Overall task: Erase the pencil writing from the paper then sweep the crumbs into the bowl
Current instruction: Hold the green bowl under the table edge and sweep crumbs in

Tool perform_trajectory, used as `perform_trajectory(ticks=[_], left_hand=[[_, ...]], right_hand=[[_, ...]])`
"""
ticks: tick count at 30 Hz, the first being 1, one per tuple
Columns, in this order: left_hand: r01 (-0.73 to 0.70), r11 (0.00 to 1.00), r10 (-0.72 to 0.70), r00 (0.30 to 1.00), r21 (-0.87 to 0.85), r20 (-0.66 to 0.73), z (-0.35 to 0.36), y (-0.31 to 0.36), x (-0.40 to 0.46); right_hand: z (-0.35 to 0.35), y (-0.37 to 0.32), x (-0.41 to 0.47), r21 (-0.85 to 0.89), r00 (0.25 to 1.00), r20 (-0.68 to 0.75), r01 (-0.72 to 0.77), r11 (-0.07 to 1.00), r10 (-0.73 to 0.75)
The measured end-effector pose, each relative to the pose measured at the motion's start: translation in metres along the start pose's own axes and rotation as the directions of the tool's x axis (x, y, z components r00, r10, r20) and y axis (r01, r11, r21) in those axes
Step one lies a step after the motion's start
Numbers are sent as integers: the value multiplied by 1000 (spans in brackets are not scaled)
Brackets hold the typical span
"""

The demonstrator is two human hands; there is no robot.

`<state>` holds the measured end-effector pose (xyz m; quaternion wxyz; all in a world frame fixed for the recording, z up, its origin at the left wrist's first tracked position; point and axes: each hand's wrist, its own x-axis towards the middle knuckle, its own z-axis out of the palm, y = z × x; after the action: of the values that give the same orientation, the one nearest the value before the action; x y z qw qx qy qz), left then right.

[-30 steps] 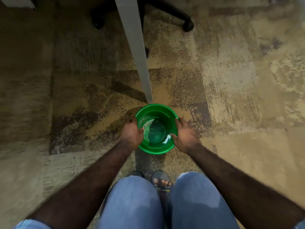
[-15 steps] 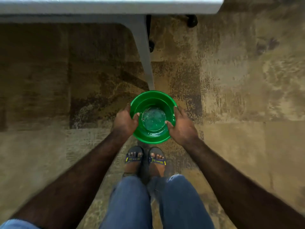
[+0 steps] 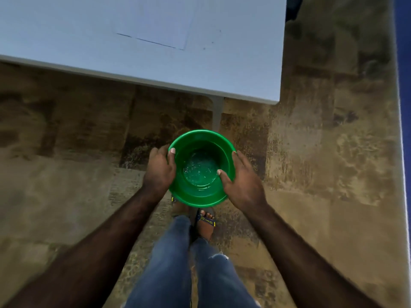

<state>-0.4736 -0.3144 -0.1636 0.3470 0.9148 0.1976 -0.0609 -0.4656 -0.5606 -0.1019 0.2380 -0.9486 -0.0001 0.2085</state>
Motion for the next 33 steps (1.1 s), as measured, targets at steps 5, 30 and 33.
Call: perform_trajectory(ticks=[5, 30, 33], left_hand=[[32, 996, -34, 999, -78, -22, -34, -9, 0], [10, 995, -16, 998, -103, -53, -80, -6, 64], [34, 994, -39, 998, -100, -50, -74, -4, 71]], right_hand=[[-4, -33, 1, 25, 1000, -13, 27, 999, -26], [-155, -83, 210, -368, 786, -114, 535, 761, -608], [-174, -84, 285, -470, 812, -15, 510, 721, -584]])
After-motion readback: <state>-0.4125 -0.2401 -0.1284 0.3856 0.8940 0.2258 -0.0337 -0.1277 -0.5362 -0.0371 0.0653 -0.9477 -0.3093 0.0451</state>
